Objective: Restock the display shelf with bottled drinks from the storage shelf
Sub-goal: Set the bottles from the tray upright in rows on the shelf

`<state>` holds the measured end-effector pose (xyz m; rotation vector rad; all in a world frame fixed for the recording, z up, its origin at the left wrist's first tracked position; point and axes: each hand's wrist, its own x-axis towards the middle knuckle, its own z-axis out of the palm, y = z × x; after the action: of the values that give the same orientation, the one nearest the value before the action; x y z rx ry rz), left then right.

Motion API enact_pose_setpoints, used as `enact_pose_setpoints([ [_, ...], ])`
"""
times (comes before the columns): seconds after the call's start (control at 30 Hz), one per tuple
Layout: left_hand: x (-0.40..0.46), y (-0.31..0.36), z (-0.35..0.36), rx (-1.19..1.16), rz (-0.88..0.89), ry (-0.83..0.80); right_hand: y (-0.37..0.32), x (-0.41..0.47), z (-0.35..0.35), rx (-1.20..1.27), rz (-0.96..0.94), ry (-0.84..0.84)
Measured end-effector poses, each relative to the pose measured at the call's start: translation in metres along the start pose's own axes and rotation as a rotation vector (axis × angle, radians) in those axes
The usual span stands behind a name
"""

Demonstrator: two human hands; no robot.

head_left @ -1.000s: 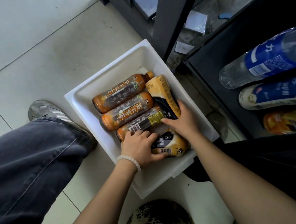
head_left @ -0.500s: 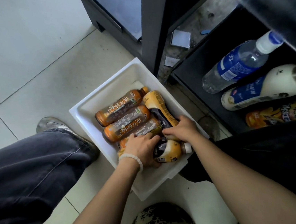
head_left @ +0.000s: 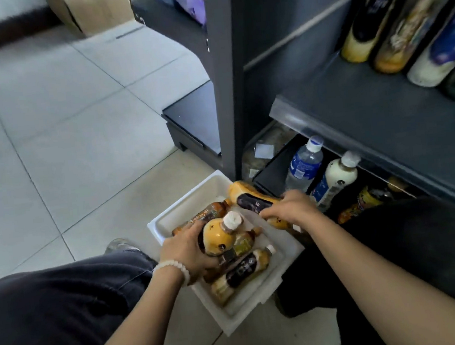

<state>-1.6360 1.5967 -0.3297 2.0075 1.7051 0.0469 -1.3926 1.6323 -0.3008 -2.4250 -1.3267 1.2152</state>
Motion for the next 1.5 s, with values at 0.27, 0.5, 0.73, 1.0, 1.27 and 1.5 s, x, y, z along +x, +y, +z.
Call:
enact_pose_setpoints([
  [0.27, -0.01, 0.052, -0.077, -0.172, 0.119, 0.22, -0.038, -0.092, -0.104, -0.322, -0.318, 0.213],
  [0.5, -0.008, 0.108, -0.133, -0.259, 0.217, 0.343, -0.055, -0.141, -0.186, -0.451, -0.42, 0.332],
  [0.73, 0.016, 0.168, -0.172, -0.48, 0.302, 0.403, -0.069, -0.145, -0.271, -0.547, -0.44, 0.448],
  [1.0, 0.085, 0.237, -0.187, -0.63, 0.379, 0.415, -0.067, -0.09, -0.347, -0.554, -0.406, 0.407],
  [1.27, 0.154, 0.279, -0.181, -0.786, 0.366, 0.396, -0.084, -0.026, -0.391, -0.606, -0.441, 0.408],
  [1.5, 0.186, 0.282, -0.16, -0.705, 0.298, 0.359, -0.097, 0.027, -0.386, -0.354, -0.533, 0.465],
])
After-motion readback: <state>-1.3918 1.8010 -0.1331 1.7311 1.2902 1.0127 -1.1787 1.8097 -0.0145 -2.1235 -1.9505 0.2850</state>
